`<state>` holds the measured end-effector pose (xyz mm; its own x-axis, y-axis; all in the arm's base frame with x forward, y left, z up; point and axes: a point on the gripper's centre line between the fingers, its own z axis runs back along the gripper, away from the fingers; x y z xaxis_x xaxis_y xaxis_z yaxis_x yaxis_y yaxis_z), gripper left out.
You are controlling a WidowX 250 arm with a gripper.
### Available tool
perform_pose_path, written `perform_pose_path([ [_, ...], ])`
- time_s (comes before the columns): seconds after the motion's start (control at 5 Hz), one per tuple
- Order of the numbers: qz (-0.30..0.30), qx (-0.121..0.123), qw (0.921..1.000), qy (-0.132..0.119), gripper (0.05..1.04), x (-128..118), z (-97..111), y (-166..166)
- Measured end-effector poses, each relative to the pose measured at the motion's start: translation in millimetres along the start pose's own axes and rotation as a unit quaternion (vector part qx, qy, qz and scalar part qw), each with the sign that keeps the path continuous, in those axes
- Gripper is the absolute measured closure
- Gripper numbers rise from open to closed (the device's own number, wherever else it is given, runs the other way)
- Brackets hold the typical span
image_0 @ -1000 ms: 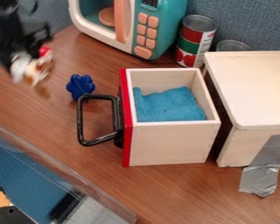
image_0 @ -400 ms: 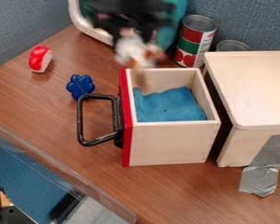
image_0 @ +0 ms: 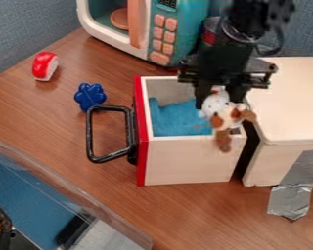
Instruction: Put the cow in the drawer
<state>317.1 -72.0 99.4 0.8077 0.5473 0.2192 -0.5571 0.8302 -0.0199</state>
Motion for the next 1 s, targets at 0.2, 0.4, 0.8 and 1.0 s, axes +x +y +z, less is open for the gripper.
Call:
perform_pose_path([
  [0.2, -0.019, 0.027, 0.9994, -0.01, 0.242, -6.0, 5.6, 7.7],
  [0.4, -0.027, 0.016, 0.9988, -0.038, 0.07, -5.9, 28.5, 20.2],
  [0.8, 0.002, -0.009, 0.9997, -0.021, 0.081, 5.4, 39.1, 44.3],
  [1.0, 0.015, -0.006, 0.9998, -0.011, 0.083, 9.2, 34.7, 51.0],
])
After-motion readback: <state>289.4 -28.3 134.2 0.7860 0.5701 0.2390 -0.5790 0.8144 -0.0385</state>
